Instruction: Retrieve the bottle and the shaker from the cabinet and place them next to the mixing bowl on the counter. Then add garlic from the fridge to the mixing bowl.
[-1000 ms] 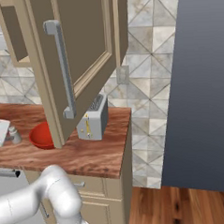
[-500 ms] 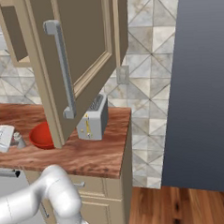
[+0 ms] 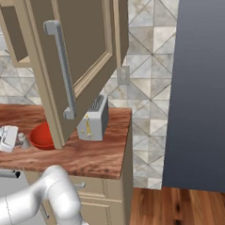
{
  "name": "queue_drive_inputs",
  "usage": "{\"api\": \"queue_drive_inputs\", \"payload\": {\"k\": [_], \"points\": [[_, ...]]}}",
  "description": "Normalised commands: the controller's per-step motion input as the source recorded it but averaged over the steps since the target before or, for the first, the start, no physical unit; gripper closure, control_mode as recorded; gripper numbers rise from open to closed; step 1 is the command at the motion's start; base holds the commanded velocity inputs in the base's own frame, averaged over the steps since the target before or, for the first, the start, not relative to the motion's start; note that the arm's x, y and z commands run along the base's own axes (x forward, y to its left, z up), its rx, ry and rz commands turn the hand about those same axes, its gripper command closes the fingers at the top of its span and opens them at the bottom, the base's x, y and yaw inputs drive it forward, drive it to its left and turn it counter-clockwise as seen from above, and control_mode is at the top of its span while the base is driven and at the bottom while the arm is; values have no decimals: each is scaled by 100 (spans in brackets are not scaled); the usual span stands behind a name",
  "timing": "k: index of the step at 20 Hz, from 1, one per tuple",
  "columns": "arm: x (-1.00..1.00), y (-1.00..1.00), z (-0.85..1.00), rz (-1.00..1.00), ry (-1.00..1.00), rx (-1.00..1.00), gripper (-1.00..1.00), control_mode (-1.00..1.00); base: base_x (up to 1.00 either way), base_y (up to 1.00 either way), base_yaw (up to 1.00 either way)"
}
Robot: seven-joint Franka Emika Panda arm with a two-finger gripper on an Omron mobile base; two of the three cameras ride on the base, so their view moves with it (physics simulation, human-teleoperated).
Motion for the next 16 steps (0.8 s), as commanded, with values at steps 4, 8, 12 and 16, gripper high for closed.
{"api": "queue_drive_inputs", "payload": {"k": [4, 8, 12, 16], "points": [[16, 0, -28, 0, 0, 0, 100, -100, 0, 0, 0], [14, 0, -31, 0, 0, -1, 100, -100, 0, 0, 0], [13, 0, -23, 0, 0, 0, 100, -100, 0, 0, 0], [3, 0, -7, 0, -1, 0, 100, -100, 0, 0, 0]]}}
